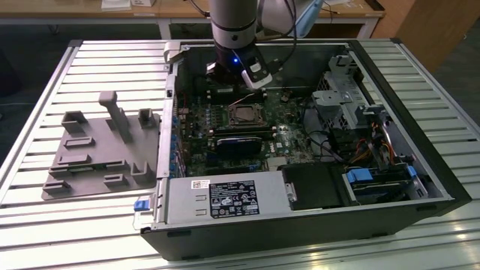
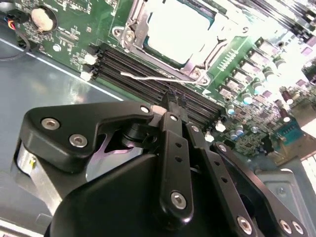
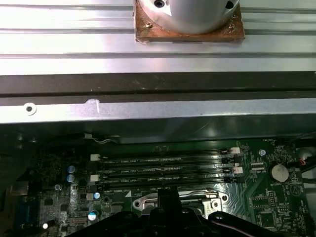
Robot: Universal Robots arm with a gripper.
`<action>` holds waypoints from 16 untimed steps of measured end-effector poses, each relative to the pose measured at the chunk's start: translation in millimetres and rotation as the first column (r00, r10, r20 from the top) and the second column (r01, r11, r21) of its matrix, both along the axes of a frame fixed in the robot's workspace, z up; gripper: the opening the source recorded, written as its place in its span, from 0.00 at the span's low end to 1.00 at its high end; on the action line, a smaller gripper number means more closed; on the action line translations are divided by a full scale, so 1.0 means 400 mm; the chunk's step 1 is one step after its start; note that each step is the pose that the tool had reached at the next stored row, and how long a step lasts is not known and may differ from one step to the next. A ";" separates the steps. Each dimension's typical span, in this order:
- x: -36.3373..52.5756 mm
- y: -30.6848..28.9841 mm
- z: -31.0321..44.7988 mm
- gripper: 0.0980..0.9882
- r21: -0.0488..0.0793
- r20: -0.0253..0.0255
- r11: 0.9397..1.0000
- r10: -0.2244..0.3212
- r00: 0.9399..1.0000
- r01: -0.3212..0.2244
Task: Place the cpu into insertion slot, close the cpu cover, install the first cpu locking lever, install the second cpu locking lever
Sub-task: 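Install the first cpu locking lever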
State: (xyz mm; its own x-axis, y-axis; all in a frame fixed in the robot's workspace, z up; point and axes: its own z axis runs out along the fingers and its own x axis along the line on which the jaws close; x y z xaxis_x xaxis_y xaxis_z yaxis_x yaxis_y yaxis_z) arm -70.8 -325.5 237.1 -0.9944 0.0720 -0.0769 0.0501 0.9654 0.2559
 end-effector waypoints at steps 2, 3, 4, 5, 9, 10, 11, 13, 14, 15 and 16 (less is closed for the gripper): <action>0.000 0.000 -0.003 0.01 -0.002 0.010 1.000 0.000 1.000 0.000; 0.000 0.000 -0.005 0.01 -0.003 0.015 1.000 0.000 1.000 0.000; 0.000 0.000 -0.007 0.01 -0.004 0.020 1.000 0.000 1.000 0.000; 0.000 -0.001 -0.008 0.01 -0.006 0.026 1.000 0.000 1.000 0.000; 0.000 -0.001 -0.014 0.01 -0.017 0.046 1.000 0.000 0.999 0.000; 0.000 -0.001 -0.017 0.01 -0.025 0.055 1.000 0.001 0.998 0.000; 0.000 -0.001 -0.019 0.01 -0.028 0.058 1.000 0.001 0.998 0.001; 0.001 -0.001 -0.021 0.01 -0.033 0.059 0.999 0.002 0.998 0.000; 0.001 -0.001 -0.022 0.01 -0.035 0.059 0.999 0.001 0.998 0.001; 0.002 -0.001 -0.024 0.01 -0.036 0.059 0.999 0.001 0.998 0.001; 0.003 -0.001 -0.025 0.01 -0.036 0.059 0.999 0.001 0.998 0.001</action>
